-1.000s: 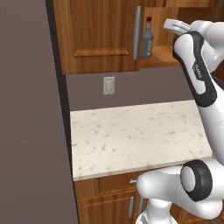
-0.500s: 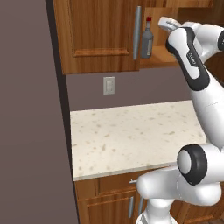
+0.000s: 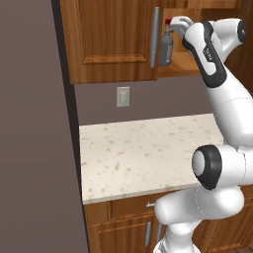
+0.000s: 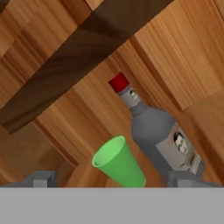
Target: Open the cabinet directly in front. Then move the liquor and the cup to the dining counter with the jar on it.
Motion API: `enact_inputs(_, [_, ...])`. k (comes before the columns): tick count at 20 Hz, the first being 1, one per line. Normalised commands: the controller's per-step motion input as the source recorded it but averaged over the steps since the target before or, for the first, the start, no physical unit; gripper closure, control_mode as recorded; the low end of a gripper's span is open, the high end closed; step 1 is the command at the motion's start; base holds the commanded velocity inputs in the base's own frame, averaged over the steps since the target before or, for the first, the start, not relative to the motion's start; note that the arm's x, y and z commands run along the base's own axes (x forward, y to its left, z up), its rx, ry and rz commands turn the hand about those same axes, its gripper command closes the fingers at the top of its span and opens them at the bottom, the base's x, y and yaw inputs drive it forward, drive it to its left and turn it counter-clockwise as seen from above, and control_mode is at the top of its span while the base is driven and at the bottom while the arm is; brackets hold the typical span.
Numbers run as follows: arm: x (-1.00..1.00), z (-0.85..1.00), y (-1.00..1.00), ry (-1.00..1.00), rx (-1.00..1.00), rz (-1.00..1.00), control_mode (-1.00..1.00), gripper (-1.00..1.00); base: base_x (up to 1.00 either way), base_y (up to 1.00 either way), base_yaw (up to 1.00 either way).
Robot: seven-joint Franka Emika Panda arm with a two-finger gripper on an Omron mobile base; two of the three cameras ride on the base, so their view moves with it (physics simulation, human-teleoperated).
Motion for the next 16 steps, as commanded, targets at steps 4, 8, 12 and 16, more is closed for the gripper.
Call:
enact_inputs(4, [0.43,-0.11,0.38,0.10,0.15,0.11,-1.00,-1.00,0.00,0.00,0.00])
enact_inputs(8, [0.25,-0.32,0.62,0.03,0.13,0.14,-1.00,-1.00,0.00,0.00,0.00])
enact_inputs(12, [-0.36,-0.17,1.00,0.02,0.07,0.27,-1.00,-1.00,0.00,0.00,0.00])
enact_inputs(16, [-0.92,0.00,1.00,0.00,0.00,0.33,-1.00,-1.00,0.00,0.00,0.00])
